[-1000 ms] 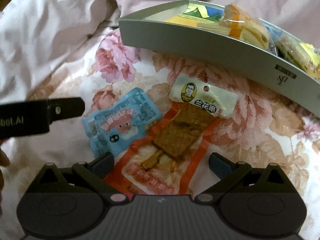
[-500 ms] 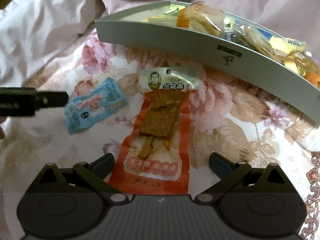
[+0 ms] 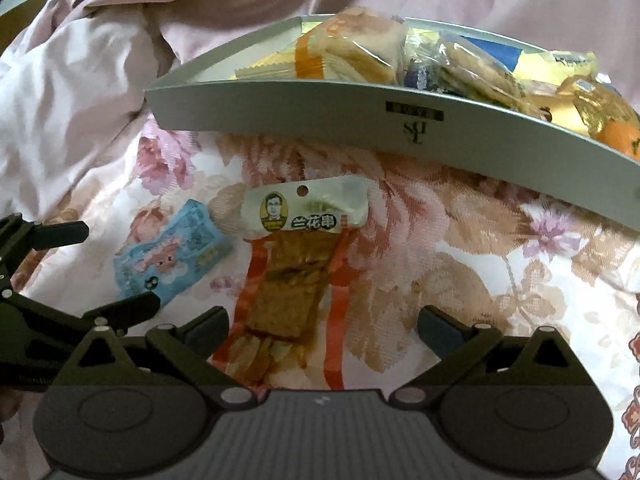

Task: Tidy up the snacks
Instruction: 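Lower the left tool over the blue packet while the right tool approaches the tofu strip packet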

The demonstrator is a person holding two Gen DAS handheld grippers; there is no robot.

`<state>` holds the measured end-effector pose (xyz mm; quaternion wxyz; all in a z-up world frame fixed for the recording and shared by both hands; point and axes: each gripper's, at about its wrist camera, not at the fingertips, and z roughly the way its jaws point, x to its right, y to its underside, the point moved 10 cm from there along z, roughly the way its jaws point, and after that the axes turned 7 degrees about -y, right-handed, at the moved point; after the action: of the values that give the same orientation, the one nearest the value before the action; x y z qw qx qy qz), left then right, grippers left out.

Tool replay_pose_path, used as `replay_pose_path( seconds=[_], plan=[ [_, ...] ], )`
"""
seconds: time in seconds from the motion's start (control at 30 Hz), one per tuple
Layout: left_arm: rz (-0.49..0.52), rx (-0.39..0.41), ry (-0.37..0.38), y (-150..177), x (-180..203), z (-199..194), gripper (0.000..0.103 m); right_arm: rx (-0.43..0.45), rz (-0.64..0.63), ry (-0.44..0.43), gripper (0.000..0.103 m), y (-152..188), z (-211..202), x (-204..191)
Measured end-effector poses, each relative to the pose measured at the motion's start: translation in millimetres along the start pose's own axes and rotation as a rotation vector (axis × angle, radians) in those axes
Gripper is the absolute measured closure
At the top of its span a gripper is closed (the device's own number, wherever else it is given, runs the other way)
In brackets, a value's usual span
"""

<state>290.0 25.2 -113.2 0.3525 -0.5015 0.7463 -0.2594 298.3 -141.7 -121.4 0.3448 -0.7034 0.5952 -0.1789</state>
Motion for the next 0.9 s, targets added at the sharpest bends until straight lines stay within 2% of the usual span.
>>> replay_pose_path(
  seconds=[0.17,0.33,0.43,0.57,0.63,0.8,0.9],
  plan=[
    [0.009,-0.003,0.012,0.6,1.6,7.5,0.001,-0.006,-0.031,0.012,0.0,-4.1,7.9,-4.4],
    [0.101,0.038,0.003,-1.5,9.6,8.5,0.001,-0.013,-0.089,0.013,0.001,-1.3,12.5,-9.4],
    [0.142,0.059,0.02,-3.7,14.6,6.1,0.006,-0.015,-0.127,0.012,0.004,-0.1,10.5,-7.7],
    [0.105,0.037,0.063,-3.4,12.6,7.1,0.012,-0.02,-0.175,0.011,0.007,2.0,4.0,-2.2],
    [0.074,0.021,0.094,-2.9,12.7,7.3,0.021,-0.019,-0.19,0.006,0.012,2.9,-0.9,1.5],
    [0.056,0.004,0.126,-2.0,17.9,6.0,0.034,-0.02,-0.208,-0.037,0.017,13.5,-17.0,13.2],
    [0.031,-0.02,0.146,-1.7,19.3,6.0,0.034,-0.019,-0.186,-0.071,0.017,20.4,-26.3,20.4]
  ],
)
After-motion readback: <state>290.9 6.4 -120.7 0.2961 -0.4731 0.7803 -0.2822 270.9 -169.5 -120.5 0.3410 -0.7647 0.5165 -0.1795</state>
